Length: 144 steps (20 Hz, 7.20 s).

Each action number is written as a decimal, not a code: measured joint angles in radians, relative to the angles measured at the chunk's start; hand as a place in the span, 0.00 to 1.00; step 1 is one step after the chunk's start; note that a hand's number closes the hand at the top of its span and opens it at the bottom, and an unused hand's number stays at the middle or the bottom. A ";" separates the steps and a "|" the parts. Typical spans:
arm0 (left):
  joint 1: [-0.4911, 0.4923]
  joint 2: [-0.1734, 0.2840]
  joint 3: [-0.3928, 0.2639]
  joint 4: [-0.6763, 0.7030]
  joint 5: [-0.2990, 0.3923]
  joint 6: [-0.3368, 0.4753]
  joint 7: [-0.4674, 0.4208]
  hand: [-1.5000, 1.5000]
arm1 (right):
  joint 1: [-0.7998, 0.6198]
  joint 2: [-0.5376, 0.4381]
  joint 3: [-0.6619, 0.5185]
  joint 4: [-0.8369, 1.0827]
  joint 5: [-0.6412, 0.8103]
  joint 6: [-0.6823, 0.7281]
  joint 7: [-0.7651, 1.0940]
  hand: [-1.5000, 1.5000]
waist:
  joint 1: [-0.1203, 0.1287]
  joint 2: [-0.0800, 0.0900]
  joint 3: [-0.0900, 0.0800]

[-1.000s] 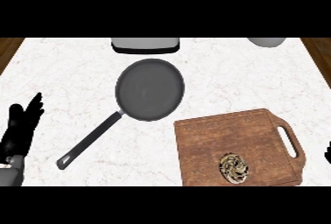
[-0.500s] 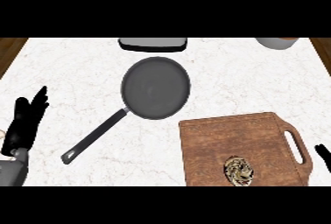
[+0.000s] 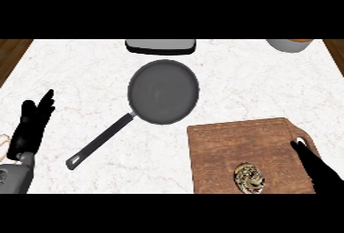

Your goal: Pick the cupcake from the cutting board and place it in the pan

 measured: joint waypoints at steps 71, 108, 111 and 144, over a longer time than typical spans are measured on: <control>0.042 -0.090 0.172 -0.031 -0.128 -0.109 0.015 0.50 | -0.115 0.452 0.181 0.235 0.780 0.030 -0.194 1.00 | -0.046 -0.015 0.005; -0.052 -0.150 0.136 -0.013 -0.187 -0.125 0.027 0.50 | -1.141 0.701 -0.055 1.653 0.118 -0.670 -0.495 1.00 | 0.045 0.016 0.006; -0.071 -0.149 0.131 -0.019 -0.188 -0.131 0.040 0.50 | -1.132 0.701 -0.065 1.694 0.016 -0.716 -0.573 0.00 | 0.062 0.022 0.008; 0.020 -0.132 0.187 -0.026 -0.174 -0.133 0.013 0.50 | -1.076 0.663 -0.234 1.721 -0.537 -1.011 -1.156 0.00 | -0.019 -0.007 0.006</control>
